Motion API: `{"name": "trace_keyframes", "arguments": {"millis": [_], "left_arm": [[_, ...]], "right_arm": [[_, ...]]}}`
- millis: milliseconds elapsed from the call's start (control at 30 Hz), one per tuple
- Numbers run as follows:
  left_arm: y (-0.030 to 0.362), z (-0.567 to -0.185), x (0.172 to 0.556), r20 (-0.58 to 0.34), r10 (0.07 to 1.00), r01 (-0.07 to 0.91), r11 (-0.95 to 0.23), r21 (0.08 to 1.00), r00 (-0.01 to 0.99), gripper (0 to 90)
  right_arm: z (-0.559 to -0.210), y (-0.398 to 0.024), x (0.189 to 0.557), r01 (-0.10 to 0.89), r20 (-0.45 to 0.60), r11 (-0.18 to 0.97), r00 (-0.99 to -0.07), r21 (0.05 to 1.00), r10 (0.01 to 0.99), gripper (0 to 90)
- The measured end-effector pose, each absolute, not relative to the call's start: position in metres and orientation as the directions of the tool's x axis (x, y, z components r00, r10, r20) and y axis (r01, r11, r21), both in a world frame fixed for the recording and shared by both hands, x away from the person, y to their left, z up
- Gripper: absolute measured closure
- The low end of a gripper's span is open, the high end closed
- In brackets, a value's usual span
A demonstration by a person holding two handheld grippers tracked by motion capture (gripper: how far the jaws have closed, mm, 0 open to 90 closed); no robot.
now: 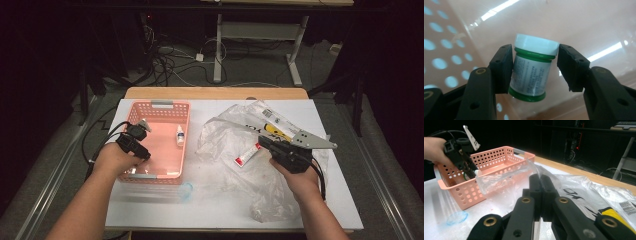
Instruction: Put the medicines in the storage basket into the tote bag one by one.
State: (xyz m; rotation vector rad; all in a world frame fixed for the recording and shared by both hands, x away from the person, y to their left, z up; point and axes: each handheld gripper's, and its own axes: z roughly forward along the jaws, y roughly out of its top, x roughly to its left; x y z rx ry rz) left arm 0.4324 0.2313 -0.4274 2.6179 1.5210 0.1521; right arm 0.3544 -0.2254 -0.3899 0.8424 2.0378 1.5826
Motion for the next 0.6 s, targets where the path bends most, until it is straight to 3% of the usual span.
{"name": "trace_keyframes", "arguments": {"millis": [233, 600], "left_arm": [[0.225, -0.439, 0.436, -0.003, 0.857, 0.854, -0.513, 0.085, 0.516, 48.3], [0.225, -0.439, 0.437, -0.029, 0.853, 0.851, -0.517, 0.094, 0.521, 49.4]], "right_arm": [[-0.390, -0.226, 0.355, 0.200, 0.032, 0.166, -0.726, 0.966, 0.687, 90.0], [-0.389, -0.227, 0.354, 0.195, 0.026, 0.170, -0.725, 0.966, 0.688, 90.0]]}}
